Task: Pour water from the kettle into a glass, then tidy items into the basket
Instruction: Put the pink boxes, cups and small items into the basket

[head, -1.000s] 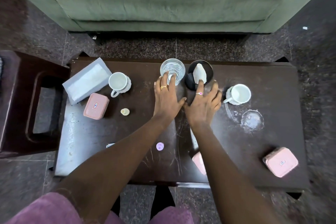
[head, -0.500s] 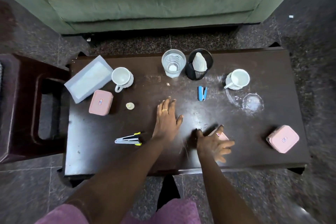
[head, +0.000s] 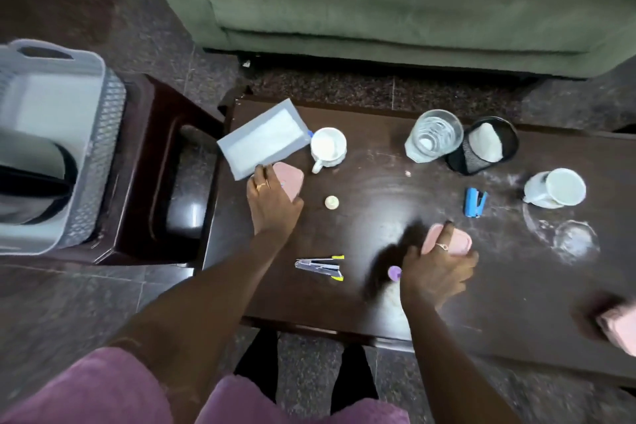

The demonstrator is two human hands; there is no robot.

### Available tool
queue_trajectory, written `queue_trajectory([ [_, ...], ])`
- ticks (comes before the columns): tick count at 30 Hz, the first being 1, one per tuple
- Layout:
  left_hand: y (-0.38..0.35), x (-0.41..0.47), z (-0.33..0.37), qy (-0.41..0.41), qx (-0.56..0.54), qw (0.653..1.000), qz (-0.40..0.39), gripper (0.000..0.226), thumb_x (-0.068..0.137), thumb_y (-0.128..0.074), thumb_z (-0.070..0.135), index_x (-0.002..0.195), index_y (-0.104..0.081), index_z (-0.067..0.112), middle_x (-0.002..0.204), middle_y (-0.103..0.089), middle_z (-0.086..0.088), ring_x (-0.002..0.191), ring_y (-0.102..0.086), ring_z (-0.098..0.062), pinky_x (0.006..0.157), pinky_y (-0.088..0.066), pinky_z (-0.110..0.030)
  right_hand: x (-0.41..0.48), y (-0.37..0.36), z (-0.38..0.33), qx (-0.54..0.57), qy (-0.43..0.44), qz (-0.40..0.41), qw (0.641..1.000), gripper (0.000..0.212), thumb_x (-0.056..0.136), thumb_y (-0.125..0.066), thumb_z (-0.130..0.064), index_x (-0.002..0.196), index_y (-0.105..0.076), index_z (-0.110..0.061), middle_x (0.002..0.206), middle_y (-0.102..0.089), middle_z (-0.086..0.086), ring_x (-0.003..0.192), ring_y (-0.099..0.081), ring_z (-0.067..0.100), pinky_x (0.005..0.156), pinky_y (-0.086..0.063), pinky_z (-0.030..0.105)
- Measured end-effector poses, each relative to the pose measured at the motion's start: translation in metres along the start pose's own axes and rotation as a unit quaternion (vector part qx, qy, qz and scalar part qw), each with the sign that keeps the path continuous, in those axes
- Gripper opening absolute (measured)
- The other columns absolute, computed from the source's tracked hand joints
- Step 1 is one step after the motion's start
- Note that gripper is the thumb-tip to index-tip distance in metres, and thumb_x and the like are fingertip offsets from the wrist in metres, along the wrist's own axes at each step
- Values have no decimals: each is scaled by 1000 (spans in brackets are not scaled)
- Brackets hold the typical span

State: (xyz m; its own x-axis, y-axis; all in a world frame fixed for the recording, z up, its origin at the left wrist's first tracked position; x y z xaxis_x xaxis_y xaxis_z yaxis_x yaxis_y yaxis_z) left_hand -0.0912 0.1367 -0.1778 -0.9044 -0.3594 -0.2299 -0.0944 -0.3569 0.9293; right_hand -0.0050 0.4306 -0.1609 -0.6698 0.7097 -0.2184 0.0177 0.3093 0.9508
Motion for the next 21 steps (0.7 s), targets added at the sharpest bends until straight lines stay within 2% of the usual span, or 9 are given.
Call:
queue_trajectory([
  [3, -7, 8, -14, 36, -47, 996, -61, 93, 69, -74, 35, 141, -26, 2, 143, -36, -18, 130, -37, -33, 107, -32, -40, -20, -3, -45, 4, 97, 5, 995, 81, 67, -74, -26, 138, -37, -31, 133, -37, 30, 108, -45, 44, 87, -43, 54],
  [7, -2, 6, -20, 35, -94, 991, -93, 90, 69, -74, 30, 142, -26, 4, 135, -44, -18, 124, -43, -32, 102, -38, -37, -49, -11, -94, 29, 204, -6, 978, 82, 62, -74, -20, 137, -44, -31, 124, -43, 30, 99, -48, 43, 84, -45, 50],
  [9, 15, 4, -29, 24, -118, 991, -61, 79, 65, -73, 25, 133, -38, 3, 123, -52, -19, 115, -50, -33, 96, -41, -36, -68, -13, -121, 35, 277, -12, 960, 81, 59, -73, -19, 135, -46, -30, 119, -46, 28, 95, -50, 43, 81, -47, 48],
  [11, 39, 3, -42, 14, -139, 990, -29, 74, 62, -71, 25, 128, -42, 6, 117, -55, -18, 106, -53, -34, 91, -43, -36, -87, -14, -151, 58, 333, -33, 941, 77, 59, -71, -19, 131, -47, -28, 115, -49, 27, 91, -52, 43, 79, -49, 47],
  [13, 65, 7, -56, -4, -147, 989, 14, 77, 64, -66, 28, 133, -40, 6, 121, -53, -17, 106, -53, -34, 93, -44, -37, -103, -11, -183, 101, 358, -48, 927, 71, 60, -68, -20, 128, -47, -26, 113, -53, 26, 91, -54, 44, 78, -52, 49],
  [16, 115, 27, -78, -44, -93, 990, 98, 79, 72, -55, 36, 138, -34, -3, 135, -48, -22, 119, -50, -35, 104, -38, -37, -134, -3, -248, 84, 463, -32, 882, 73, 60, -69, -19, 131, -52, -20, 117, -53, 29, 96, -55, 46, 79, -51, 49],
  [19, 175, 62, -111, 18, -137, 971, 196, 81, 67, -68, 27, 133, -38, -9, 126, -53, -28, 114, -53, -38, 100, -42, -39, -159, 3, -317, 127, 518, -54, 844, 81, 59, -71, -17, 137, -46, -14, 122, -51, 28, 104, -53, 47, 87, -46, 51],
  [21, 212, 89, -133, 81, -122, 966, 214, 72, 73, -55, 30, 134, -38, -3, 125, -53, -22, 114, -51, -34, 99, -38, -36, -179, 3, -364, 158, 530, -96, 828, 86, 60, -71, -15, 140, -39, -10, 127, -48, 27, 109, -50, 47, 93, -43, 51],
])
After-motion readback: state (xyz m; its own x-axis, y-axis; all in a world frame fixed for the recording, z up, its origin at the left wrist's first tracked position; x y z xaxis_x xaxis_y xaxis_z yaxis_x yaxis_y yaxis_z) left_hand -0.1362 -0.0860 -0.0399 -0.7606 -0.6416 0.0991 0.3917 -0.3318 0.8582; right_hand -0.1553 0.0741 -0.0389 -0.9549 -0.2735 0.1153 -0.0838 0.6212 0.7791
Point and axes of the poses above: each hand's wrist, its own x-axis towards the middle knuckle, its own y-axis out of the back of the hand, z = x × y, the point moved 6 cm from there along x, towards the middle knuckle
